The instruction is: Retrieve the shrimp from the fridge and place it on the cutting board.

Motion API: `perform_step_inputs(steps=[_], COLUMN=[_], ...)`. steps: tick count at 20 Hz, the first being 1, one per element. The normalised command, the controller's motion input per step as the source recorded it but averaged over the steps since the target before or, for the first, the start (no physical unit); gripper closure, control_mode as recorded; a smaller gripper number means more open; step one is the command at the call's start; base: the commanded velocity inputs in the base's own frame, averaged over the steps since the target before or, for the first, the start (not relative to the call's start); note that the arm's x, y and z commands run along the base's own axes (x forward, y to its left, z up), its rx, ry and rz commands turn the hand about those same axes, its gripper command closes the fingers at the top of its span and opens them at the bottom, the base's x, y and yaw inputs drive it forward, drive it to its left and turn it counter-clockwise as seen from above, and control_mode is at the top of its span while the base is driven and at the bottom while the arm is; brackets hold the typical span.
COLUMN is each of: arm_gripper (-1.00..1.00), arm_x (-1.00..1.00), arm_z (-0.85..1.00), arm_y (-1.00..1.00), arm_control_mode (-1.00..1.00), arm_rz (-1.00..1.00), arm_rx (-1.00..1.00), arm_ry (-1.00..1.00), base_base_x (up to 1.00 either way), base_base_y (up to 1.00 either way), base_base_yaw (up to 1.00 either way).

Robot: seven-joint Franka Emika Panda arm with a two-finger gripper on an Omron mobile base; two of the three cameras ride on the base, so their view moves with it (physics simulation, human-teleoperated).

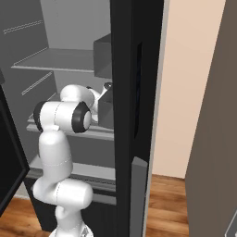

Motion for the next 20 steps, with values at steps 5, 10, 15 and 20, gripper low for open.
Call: perform_step_inputs(steps=[5,10,15,20], arm_gripper=[1.00,1.00,1.00,1.00], arm_x=[0.00,0.00,0.00,0.00], arm_z=[0.00,0.00,0.00,0.00], arm_y=[0.00,0.00,0.00,0.00], arm_control_mode=[-1.00,-1.00,-1.00,-1.00], arm_rz=[0.00,0.00,0.00,0.00], arm_rx=[0.00,0.00,0.00,0.00], arm_ry=[0.00,0.00,0.00,0.00], base_base_x=[0.00,0.00,0.00,0.00], base_base_y=[0.00,0.00,0.00,0.00], base_base_yaw=[0.00,0.00,0.00,0.00])
